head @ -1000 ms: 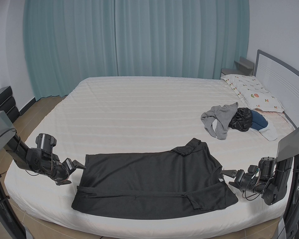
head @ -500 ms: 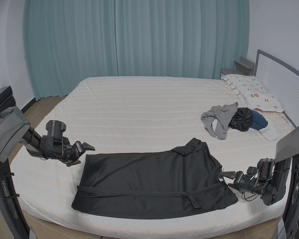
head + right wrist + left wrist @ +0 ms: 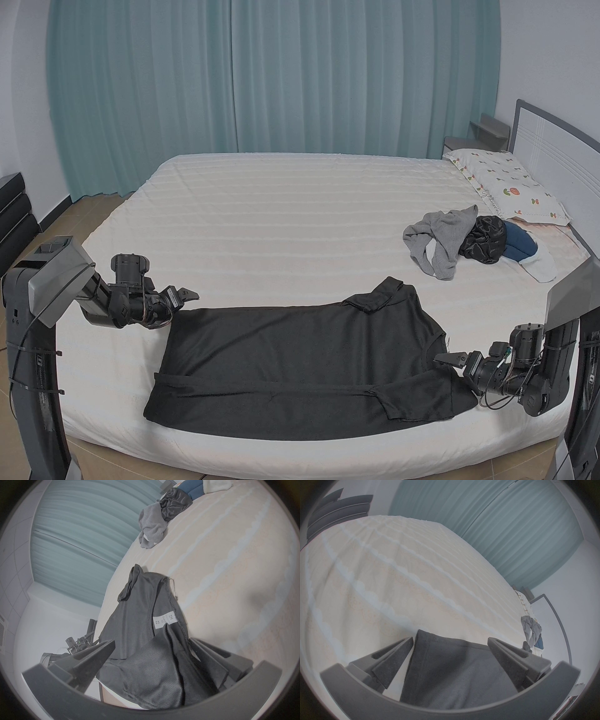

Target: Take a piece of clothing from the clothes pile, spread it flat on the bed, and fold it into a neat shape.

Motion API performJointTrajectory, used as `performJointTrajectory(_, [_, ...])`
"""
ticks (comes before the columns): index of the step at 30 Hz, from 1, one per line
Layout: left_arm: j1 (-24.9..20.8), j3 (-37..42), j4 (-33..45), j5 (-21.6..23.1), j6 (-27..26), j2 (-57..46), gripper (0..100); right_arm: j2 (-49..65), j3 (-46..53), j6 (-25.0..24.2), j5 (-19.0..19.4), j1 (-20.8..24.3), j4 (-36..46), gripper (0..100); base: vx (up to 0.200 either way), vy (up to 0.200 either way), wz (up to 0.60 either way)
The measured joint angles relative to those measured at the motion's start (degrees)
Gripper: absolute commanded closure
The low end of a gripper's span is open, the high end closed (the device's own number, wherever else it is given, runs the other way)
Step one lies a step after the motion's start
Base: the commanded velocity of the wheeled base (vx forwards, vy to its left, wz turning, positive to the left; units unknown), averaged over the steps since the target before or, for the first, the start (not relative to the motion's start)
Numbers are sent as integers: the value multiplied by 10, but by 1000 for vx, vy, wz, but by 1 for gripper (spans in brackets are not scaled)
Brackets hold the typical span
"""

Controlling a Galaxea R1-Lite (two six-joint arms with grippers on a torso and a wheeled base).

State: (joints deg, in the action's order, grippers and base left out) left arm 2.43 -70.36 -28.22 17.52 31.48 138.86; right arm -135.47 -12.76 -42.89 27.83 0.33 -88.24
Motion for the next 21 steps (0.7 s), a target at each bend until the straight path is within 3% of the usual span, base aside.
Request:
performJointTrajectory(13, [4, -10, -5, -1, 5, 23, 0, -2, 2, -4, 1, 8, -1, 0, 0, 0, 0])
performJointTrajectory(14, [4, -11, -5, -1, 5, 23, 100, -2, 2, -4, 1, 8, -1, 0, 0, 0, 0])
performJointTrajectory(21, [4, -13, -4, -3, 26, 26, 100, 1, -12, -2, -6, 8, -2, 0, 0, 0, 0])
